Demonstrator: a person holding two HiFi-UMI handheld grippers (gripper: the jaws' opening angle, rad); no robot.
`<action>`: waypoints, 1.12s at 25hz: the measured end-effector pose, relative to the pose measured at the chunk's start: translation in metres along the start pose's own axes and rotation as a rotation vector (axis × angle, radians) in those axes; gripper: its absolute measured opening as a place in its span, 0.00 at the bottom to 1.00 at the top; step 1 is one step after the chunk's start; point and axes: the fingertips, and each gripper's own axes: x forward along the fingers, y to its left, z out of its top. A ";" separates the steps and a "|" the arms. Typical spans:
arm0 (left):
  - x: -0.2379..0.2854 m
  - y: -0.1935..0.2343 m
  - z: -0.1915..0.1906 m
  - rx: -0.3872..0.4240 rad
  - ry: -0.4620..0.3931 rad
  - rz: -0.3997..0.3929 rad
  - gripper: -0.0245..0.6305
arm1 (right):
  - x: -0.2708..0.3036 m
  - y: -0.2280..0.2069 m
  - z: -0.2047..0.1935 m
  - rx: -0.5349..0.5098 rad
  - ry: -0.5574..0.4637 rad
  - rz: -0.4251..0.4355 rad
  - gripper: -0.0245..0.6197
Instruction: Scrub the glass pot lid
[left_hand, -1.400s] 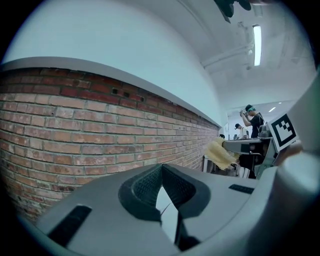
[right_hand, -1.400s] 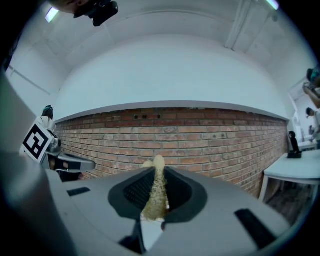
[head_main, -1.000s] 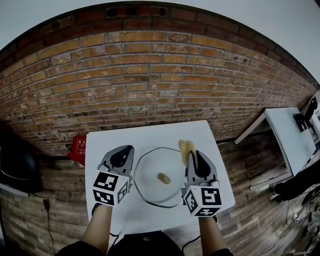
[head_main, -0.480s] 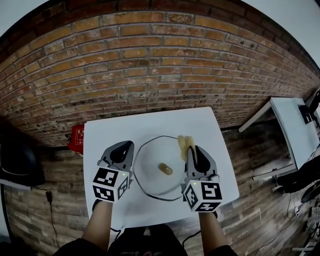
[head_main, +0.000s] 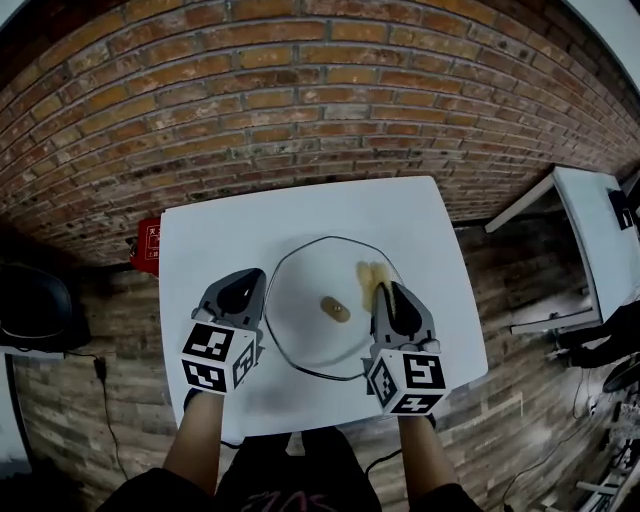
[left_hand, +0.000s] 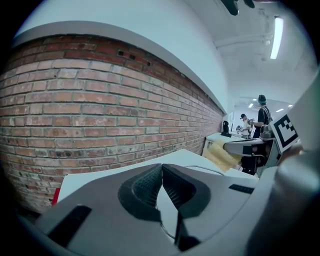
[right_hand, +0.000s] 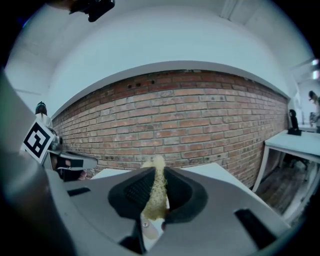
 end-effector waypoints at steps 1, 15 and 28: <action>0.001 0.000 -0.005 -0.004 0.007 0.000 0.05 | 0.001 -0.001 -0.006 0.004 0.010 -0.001 0.13; 0.013 0.004 -0.038 -0.035 0.046 0.012 0.05 | 0.012 -0.008 -0.042 0.013 0.065 0.001 0.13; -0.001 0.031 -0.047 -0.058 0.060 0.074 0.05 | 0.059 0.070 -0.035 0.025 0.075 0.172 0.13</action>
